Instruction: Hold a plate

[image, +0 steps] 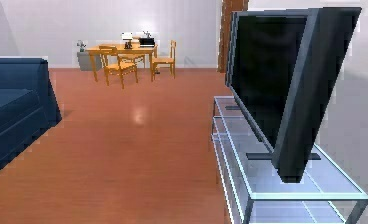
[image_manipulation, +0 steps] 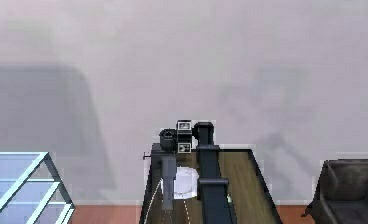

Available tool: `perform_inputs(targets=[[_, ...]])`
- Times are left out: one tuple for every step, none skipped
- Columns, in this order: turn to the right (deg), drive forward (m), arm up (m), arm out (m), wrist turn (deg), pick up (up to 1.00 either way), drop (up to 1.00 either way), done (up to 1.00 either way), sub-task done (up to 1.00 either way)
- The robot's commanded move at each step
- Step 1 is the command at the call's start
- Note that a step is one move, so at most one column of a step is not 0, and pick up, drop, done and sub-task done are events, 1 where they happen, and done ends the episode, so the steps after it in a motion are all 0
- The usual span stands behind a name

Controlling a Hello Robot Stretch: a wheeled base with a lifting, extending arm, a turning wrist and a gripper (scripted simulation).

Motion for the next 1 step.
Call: perform_inputs(targets=[[0.0,0.00,0.00,0.00,45.0,0.00,0.00,0.00,0.00]])
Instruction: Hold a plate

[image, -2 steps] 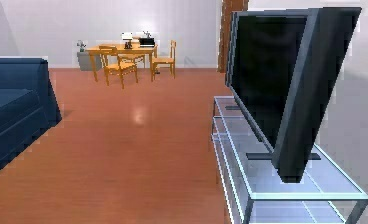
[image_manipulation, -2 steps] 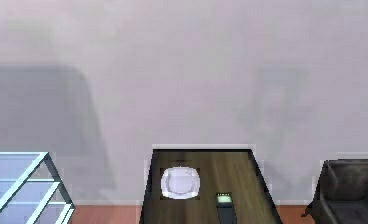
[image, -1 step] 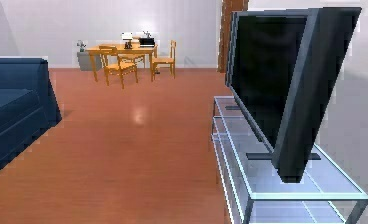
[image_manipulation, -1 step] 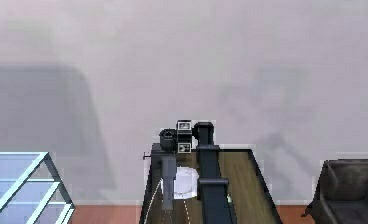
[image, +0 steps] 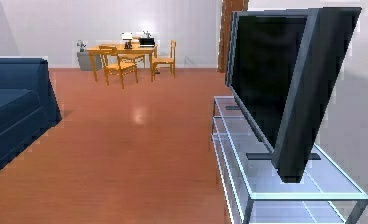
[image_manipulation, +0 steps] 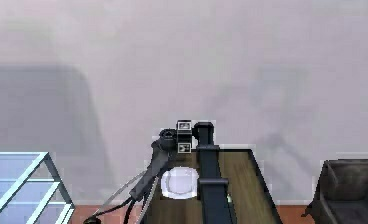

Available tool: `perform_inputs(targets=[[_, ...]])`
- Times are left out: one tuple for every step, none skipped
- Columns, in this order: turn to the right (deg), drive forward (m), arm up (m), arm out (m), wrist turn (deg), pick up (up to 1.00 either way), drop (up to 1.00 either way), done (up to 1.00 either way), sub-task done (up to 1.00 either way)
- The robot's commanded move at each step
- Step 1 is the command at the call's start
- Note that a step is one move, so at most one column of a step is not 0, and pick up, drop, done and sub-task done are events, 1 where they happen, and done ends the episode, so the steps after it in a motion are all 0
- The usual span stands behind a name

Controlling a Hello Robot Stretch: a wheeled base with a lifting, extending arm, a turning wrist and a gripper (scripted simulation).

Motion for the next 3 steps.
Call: perform_inputs(targets=[[0.0,0.00,0.00,0.00,45.0,0.00,0.00,0.00,0.00],[0.0,0.00,0.00,0.00,45.0,0.00,0.00,0.00,0.00],[0.0,0.00,0.00,0.00,33.0,0.00,0.00,0.00,0.00]])
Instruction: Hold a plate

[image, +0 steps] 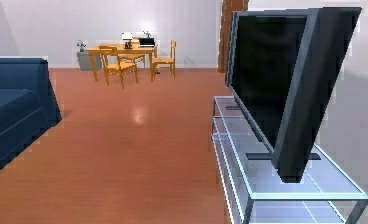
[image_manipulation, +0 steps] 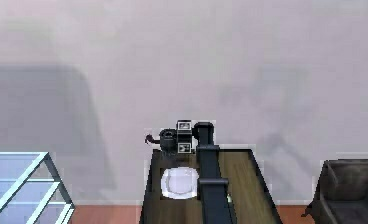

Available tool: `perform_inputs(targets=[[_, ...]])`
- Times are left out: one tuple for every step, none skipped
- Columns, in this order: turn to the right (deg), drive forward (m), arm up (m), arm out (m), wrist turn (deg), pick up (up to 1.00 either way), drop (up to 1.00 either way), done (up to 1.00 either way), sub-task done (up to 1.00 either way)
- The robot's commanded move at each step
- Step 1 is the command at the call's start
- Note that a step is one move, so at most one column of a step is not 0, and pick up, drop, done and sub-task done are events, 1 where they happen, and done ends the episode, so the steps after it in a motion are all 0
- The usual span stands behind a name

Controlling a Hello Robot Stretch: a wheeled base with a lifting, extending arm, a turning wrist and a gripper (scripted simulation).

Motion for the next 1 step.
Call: perform_inputs(targets=[[0.0,0.00,-0.30,0.00,0.0,0.00,0.00,0.00,0.00]])
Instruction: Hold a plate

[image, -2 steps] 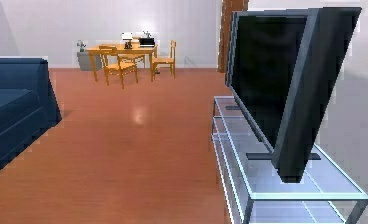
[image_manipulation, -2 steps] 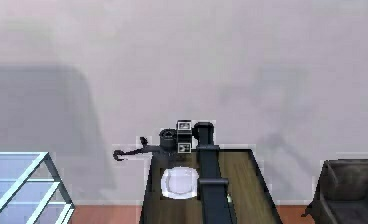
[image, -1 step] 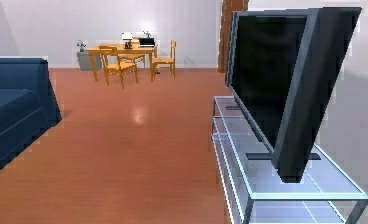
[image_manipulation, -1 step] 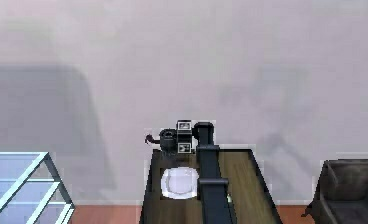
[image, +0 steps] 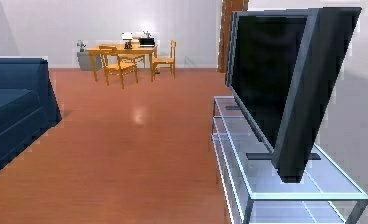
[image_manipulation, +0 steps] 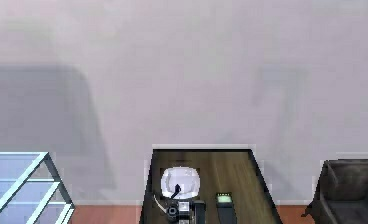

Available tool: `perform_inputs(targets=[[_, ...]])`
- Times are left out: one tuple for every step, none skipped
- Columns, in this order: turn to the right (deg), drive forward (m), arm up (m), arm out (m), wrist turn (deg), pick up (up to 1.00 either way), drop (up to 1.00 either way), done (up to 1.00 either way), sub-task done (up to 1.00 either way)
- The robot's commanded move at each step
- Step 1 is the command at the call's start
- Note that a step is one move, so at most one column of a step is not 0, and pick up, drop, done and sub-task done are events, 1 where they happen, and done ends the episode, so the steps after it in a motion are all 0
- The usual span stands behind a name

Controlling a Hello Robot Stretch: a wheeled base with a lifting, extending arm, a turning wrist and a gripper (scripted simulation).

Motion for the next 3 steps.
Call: perform_inputs(targets=[[0.0,0.00,0.00,0.00,0.0,1.00,0.00,0.00,0.00],[0.0,0.00,0.10,0.00,0.0,0.00,0.00,0.00,0.00],[0.0,0.00,0.00,0.00,0.0,0.00,0.00,1.00,0.00]])
